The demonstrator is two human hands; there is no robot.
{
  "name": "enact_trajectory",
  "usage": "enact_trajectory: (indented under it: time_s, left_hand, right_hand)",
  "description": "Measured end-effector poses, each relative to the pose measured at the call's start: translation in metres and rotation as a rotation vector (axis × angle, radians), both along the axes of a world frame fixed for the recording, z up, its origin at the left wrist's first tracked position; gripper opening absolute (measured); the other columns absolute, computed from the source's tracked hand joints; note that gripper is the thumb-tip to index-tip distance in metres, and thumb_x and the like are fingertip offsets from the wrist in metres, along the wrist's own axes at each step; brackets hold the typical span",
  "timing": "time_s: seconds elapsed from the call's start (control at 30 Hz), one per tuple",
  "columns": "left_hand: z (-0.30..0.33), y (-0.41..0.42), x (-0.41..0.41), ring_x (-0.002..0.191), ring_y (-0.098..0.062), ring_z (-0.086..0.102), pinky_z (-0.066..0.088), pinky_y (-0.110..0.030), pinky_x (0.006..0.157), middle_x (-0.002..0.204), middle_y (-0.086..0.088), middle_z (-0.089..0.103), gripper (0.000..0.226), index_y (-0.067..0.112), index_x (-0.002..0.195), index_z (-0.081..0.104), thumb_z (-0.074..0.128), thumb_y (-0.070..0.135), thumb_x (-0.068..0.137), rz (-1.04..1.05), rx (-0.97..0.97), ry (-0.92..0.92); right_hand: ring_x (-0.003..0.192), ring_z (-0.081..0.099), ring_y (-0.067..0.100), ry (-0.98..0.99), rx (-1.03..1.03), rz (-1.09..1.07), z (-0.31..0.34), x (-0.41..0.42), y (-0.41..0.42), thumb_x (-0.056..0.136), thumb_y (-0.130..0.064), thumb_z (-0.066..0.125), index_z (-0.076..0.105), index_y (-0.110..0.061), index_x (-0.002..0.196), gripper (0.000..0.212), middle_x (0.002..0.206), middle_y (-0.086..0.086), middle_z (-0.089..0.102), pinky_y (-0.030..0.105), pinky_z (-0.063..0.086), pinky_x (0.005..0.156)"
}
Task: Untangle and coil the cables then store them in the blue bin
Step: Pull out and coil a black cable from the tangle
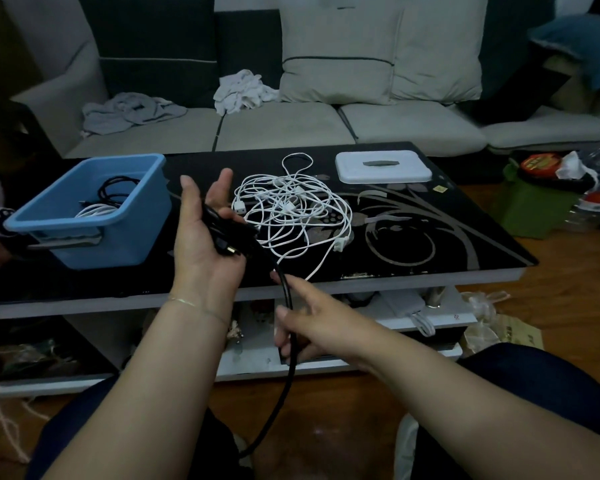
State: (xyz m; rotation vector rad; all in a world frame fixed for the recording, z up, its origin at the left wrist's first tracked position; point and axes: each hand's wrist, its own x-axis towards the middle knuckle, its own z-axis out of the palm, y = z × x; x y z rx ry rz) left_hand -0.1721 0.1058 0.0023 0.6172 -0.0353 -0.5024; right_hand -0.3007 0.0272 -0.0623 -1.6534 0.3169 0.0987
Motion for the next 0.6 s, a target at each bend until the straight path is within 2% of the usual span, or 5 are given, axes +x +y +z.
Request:
enact_trajectory:
  time_s: [0.1, 0.3, 0.4, 0.5, 0.6]
  left_hand:
    - [-0.003, -0.002, -0.002, 0.043, -0.001, 0.047, 0.039, -0.009, 0.047, 0.098, 0.007, 0.074, 0.031, 0.015, 0.099, 0.058, 0.051, 0.044, 0.096, 0.01, 0.059, -0.045]
    - [-0.014, -0.007, -0.009, 0.046, -0.004, 0.047, 0.044, -0.021, 0.052, 0.085, -0.001, 0.073, 0.037, 0.018, 0.084, 0.074, 0.056, 0.048, 0.093, 0.089, 0.47, -0.383]
    - [-0.018, -0.009, -0.012, 0.042, -0.005, 0.045, 0.038, -0.019, 0.049, 0.059, 0.004, 0.064, 0.035, 0.02, 0.087, 0.077, 0.056, 0.048, 0.092, 0.078, 0.754, -0.688]
    - [-0.025, -0.017, -0.018, 0.043, -0.009, 0.055, 0.046, -0.025, 0.054, 0.076, -0.002, 0.073, 0.028, 0.016, 0.095, 0.068, 0.066, 0.043, 0.086, 0.041, 0.858, -0.876]
    - [-0.037, -0.022, -0.02, 0.063, -0.019, 0.066, 0.052, -0.034, 0.066, 0.075, -0.005, 0.071, 0.063, 0.014, 0.096, 0.066, 0.061, 0.07, 0.067, 0.053, 1.194, -1.155]
  right_hand:
    - [0.064, 0.054, 0.012, 0.051, -0.388, 0.109, -0.002, -0.003, -0.001, 0.103, -0.026, 0.037, 0.009, -0.045, 0.147, 0.055, 0.072, -0.003, 0.051, 0.026, 0.051, 0.063]
    - [0.069, 0.052, 0.023, -0.024, -0.936, 0.098, 0.005, -0.005, -0.009, 0.104, -0.034, 0.032, 0.033, -0.022, 0.138, 0.036, 0.077, 0.006, 0.055, 0.037, 0.043, 0.062]
    - [0.078, 0.056, 0.031, -0.08, -1.032, 0.08, 0.011, -0.008, -0.01, 0.102, -0.036, 0.035, 0.041, -0.019, 0.127, 0.031, 0.086, 0.012, 0.06, 0.041, 0.045, 0.065]
    - [0.075, 0.055, 0.029, -0.129, -1.038, 0.058, 0.013, -0.009, -0.009, 0.101, -0.037, 0.039, 0.048, -0.017, 0.117, 0.027, 0.084, 0.01, 0.06, 0.039, 0.045, 0.061]
    - [0.082, 0.058, 0.028, -0.139, -0.992, 0.031, 0.013, -0.01, -0.012, 0.099, -0.038, 0.043, 0.053, -0.019, 0.114, 0.026, 0.092, 0.009, 0.064, 0.039, 0.048, 0.064]
